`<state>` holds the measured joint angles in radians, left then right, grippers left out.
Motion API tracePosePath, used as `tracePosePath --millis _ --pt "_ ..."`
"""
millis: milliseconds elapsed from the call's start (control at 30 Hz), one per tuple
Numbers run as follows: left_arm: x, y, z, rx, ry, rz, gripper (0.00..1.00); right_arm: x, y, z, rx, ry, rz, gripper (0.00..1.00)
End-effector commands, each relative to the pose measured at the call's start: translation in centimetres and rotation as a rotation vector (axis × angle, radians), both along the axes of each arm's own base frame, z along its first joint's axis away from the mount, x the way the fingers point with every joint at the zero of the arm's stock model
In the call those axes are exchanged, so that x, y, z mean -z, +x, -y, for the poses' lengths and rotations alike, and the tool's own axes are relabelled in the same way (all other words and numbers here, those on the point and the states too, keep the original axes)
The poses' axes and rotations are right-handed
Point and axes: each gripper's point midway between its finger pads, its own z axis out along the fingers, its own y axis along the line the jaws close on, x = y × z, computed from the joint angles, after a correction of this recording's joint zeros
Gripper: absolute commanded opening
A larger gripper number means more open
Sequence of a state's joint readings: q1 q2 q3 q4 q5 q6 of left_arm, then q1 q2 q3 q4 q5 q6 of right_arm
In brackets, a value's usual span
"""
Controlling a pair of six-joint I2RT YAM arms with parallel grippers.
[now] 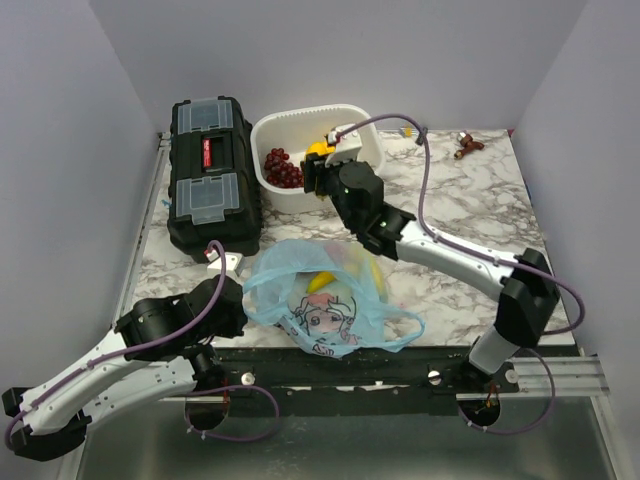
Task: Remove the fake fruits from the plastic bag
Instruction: Place the fake fruit in the bin.
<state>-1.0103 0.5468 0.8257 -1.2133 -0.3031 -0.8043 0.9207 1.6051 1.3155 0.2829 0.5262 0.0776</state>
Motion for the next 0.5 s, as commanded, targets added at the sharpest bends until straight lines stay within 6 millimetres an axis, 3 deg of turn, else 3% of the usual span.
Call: tracePosePath --millis 0,300,467 --pt "0.2 0.0 -0.1 0.008 0.006 0.003 0.0 -1.4 4.1 -2.5 -0.017 0.055 0.05 0.01" --pt "-0.1 0.0 -0.2 0.003 -0.009 0.014 0.0 3.3 13.3 -5.5 0.004 0.085 -0.026 0.01" --pt "-0.4 -0.1 -0.3 0.0 -0.035 0.03 0.0 6.6 16.4 -8.1 -0.022 0.09 -0.07 0.01"
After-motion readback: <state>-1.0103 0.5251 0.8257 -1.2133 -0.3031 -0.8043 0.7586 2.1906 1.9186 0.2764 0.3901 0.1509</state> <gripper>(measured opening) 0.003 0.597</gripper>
